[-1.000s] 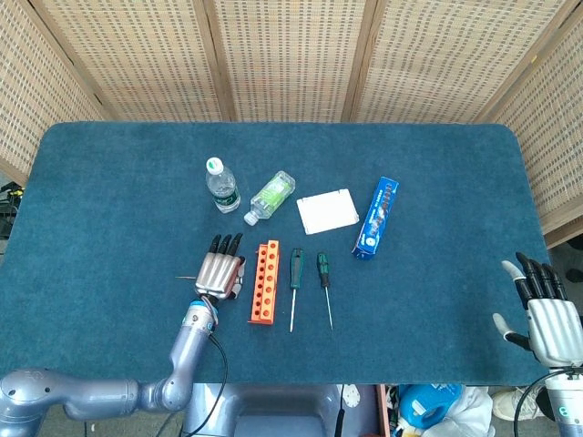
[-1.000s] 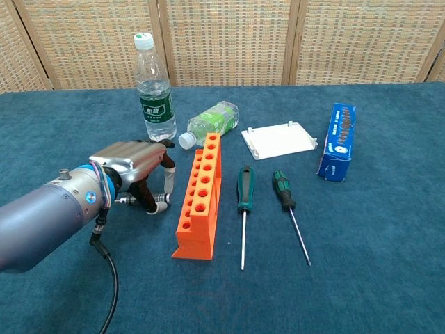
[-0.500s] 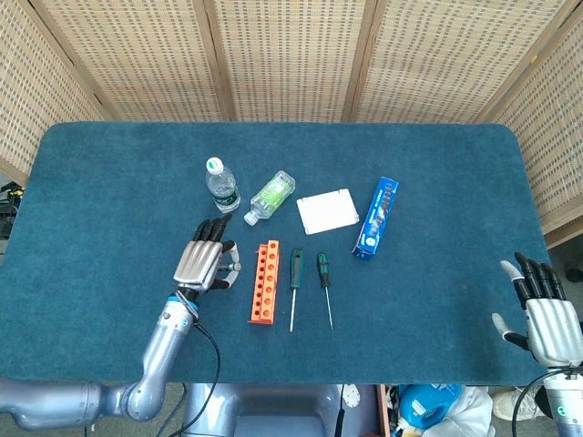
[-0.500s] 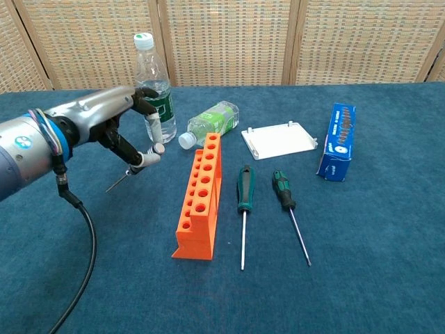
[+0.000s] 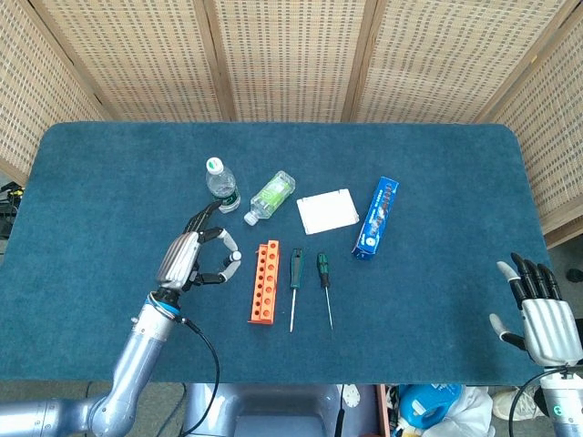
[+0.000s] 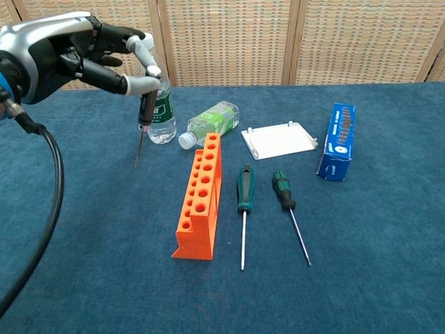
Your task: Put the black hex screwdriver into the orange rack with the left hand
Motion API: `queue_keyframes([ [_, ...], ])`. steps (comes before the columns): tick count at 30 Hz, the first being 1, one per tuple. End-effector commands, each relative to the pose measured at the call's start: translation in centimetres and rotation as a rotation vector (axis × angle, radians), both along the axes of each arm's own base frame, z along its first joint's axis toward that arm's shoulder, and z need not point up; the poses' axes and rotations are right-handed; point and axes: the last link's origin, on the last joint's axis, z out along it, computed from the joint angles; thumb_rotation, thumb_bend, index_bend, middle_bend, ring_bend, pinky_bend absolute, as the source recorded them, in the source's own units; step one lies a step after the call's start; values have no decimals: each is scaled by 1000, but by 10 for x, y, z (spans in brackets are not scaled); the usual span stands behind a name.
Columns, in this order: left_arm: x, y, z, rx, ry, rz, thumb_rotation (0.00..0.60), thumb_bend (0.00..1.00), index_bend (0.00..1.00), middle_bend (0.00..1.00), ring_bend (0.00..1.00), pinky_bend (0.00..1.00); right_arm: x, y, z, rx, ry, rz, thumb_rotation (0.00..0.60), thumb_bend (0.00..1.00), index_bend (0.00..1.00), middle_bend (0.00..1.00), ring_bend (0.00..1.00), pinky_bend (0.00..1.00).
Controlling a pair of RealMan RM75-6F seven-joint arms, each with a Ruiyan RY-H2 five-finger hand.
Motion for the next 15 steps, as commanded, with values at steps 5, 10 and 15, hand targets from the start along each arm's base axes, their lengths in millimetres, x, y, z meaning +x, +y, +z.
queue_keyframes([
  [5, 18, -2, 8, -18, -249, -41, 600, 390, 641, 82, 0, 0, 0, 0, 0, 0, -2, 1, 600, 273, 80, 0, 0, 0],
  [10, 27, -1, -4, -51, -333, -60, 600, 391, 646, 87, 0, 0, 0, 0, 2, -4, -7, 0, 600, 273, 80, 0, 0, 0],
  [15, 35, 0, -17, -90, -356, -67, 600, 391, 649, 89, 0, 0, -1, 0, 2, -2, -14, -1, 600, 273, 80, 0, 0, 0],
])
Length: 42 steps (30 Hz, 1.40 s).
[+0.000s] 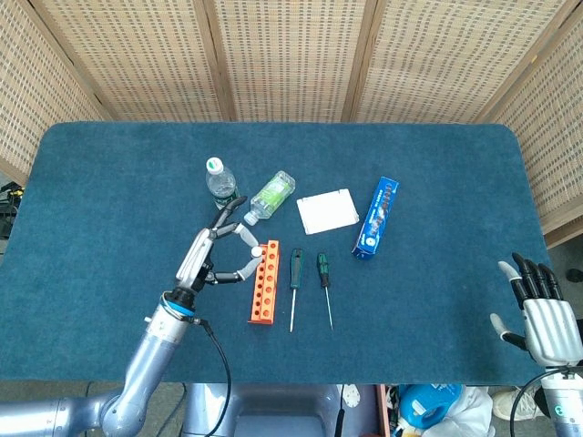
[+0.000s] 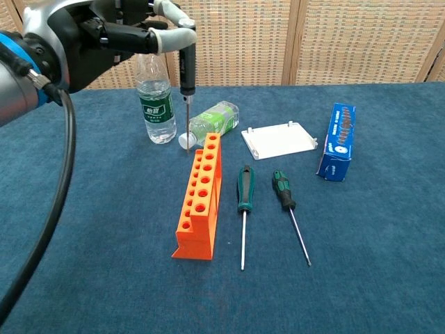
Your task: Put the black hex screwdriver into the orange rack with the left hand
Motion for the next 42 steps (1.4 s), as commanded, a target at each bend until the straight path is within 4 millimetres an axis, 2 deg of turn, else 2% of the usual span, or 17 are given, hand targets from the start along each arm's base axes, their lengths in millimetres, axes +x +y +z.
queue_keyframes([
  [1, 5, 1, -6, -15, -13, -8, 600, 391, 650, 89, 0, 0, 0, 0, 0, 1, -1, -1, 600, 273, 80, 0, 0, 0],
  [14, 14, -2, -18, -14, -7, -26, 600, 391, 656, 94, 0, 0, -1, 0, 2, -5, -11, 1, 600, 273, 80, 0, 0, 0],
  [42, 11, -2, -32, -22, 19, -32, 600, 391, 659, 94, 0, 0, -1, 0, 2, -5, -14, 4, 600, 273, 80, 0, 0, 0],
])
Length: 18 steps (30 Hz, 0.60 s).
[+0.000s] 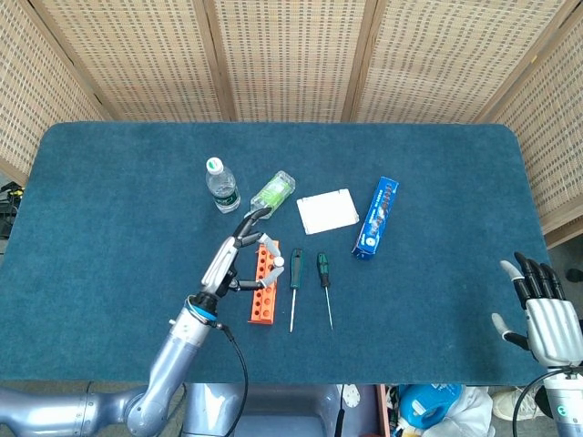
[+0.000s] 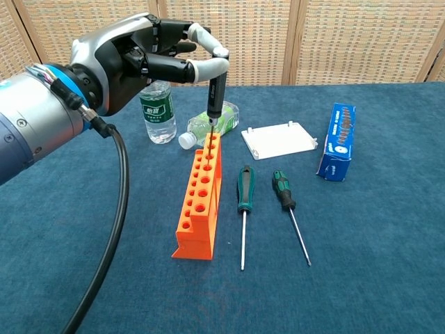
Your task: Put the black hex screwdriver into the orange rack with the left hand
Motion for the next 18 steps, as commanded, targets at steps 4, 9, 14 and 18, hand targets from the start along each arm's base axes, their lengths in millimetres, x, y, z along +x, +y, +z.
queue_keyframes([
  [4, -3, 0, -3, -6, 11, 6, 600, 392, 660, 95, 0, 0, 0, 0, 1, -4, -1, -1, 600, 273, 80, 0, 0, 0],
  [9, -7, 2, -7, -14, 21, 13, 600, 391, 660, 94, 0, 0, 0, 0, 1, -3, -1, 0, 600, 273, 80, 0, 0, 0],
  [14, -10, 2, -11, -20, 39, 12, 600, 391, 659, 94, 0, 0, -1, 0, 1, -2, 0, -1, 600, 274, 80, 0, 0, 0],
  [18, -15, 2, -17, -28, 49, 22, 600, 391, 660, 94, 0, 0, 0, 0, 1, -2, -1, 1, 600, 273, 80, 0, 0, 0],
])
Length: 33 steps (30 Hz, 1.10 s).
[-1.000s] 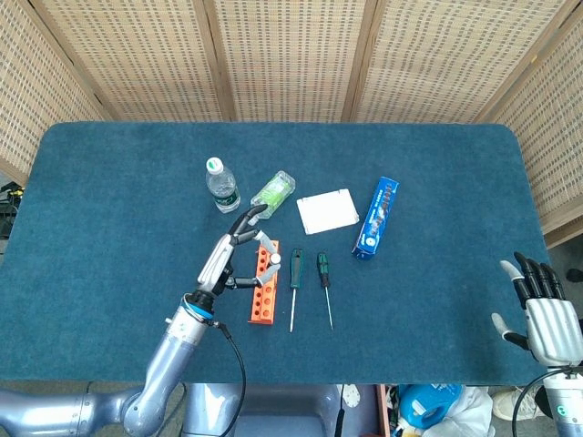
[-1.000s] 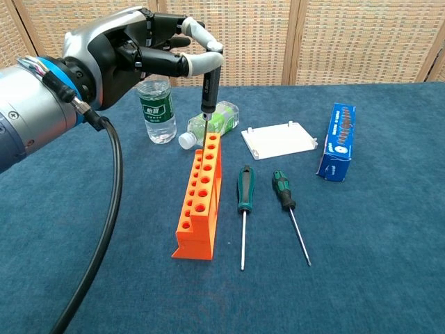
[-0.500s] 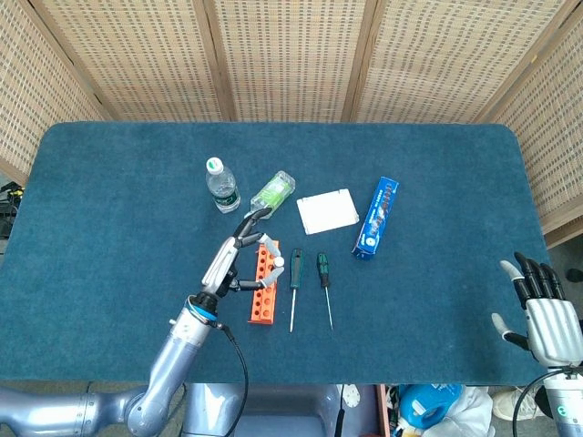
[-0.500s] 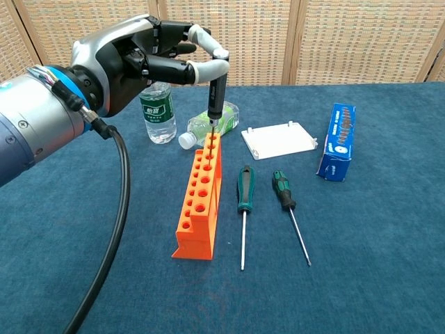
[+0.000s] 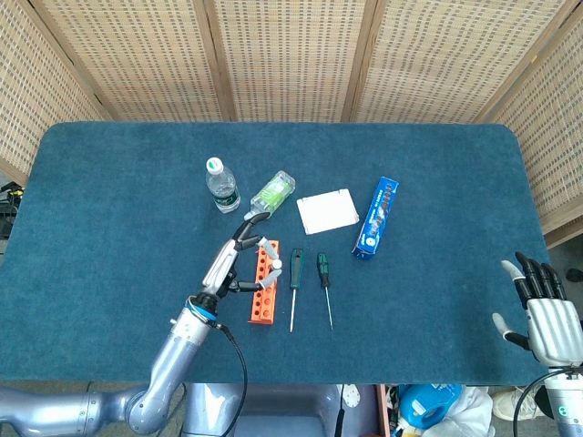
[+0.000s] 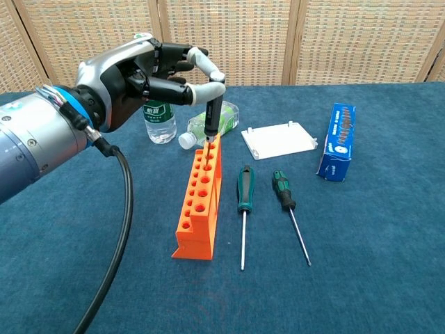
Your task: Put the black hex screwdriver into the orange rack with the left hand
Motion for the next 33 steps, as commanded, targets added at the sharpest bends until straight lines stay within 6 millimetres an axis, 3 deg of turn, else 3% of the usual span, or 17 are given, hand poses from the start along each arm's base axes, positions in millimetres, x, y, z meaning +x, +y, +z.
queue_keyframes([
  [1, -3, 0, -4, -9, 7, 6, 600, 391, 660, 94, 0, 0, 0, 0, 0, -1, -1, 0, 600, 274, 80, 0, 0, 0],
  [33, -18, 3, -25, 0, 96, -3, 600, 391, 665, 95, 0, 0, -1, 0, 2, -5, -4, -1, 600, 273, 80, 0, 0, 0],
])
